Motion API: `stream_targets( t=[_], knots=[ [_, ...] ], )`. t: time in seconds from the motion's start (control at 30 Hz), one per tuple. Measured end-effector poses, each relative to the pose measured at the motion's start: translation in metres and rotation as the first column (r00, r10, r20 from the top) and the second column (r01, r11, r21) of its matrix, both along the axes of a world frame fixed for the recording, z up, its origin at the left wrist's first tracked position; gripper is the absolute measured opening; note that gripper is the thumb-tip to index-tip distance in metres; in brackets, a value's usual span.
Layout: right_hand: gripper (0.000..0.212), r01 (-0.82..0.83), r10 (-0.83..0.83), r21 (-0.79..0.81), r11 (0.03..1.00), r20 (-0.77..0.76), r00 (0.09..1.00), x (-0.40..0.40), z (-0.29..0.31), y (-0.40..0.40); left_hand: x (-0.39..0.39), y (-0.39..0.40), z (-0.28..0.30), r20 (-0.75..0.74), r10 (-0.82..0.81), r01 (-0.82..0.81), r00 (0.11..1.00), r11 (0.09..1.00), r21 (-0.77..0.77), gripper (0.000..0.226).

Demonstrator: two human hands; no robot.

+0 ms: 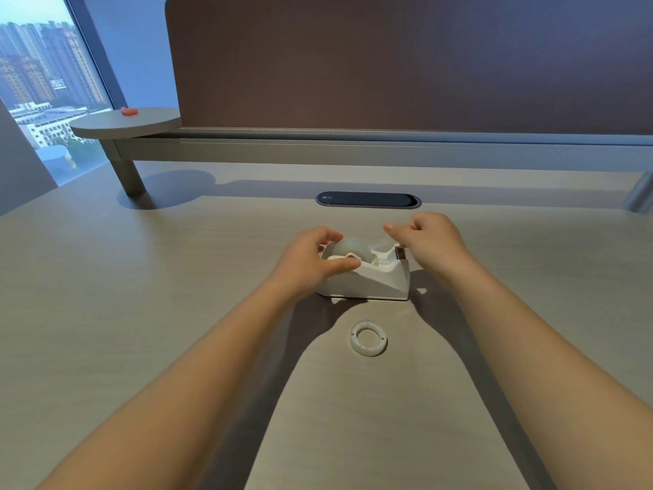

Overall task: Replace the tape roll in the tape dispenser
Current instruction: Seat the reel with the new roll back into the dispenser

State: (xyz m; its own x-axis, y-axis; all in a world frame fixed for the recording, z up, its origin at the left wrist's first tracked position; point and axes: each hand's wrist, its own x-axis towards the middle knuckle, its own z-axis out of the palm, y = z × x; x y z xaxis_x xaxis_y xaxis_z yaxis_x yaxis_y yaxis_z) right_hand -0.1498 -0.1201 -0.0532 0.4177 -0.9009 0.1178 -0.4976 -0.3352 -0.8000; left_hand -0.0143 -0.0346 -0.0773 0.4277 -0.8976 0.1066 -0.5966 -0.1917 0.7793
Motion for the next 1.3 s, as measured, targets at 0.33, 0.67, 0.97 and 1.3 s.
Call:
stream_targets(
  t=[0.33,0.67,0.97,1.3],
  knots=[
    [0.03,0.016,-0.215,0.492,0.87,0.352,0.911,-0.024,-0.012,-0.011,-0.002,-0.002,-0.004,-0.004,0.021,-0.021,1.0,1.0,-0.018,0.049],
    [0.031,0.042,-0.249,0.537,0.843,0.32,0.914,-0.025,-0.028,-0.01,-0.004,-0.002,-0.005,-0.003,0.042,-0.042,0.999,0.999,-0.01,0.046],
    [0.024,-0.032,-0.291,0.722,0.692,0.319,0.902,-0.023,-0.03,-0.005,-0.007,-0.001,0.0,-0.025,0.048,-0.048,0.999,0.999,0.015,0.046],
    [0.017,-0.014,-0.3,0.673,0.739,0.349,0.888,-0.019,-0.038,-0.002,-0.013,0.004,-0.004,0.003,0.04,-0.04,0.999,0.999,-0.005,0.046]
  ],
)
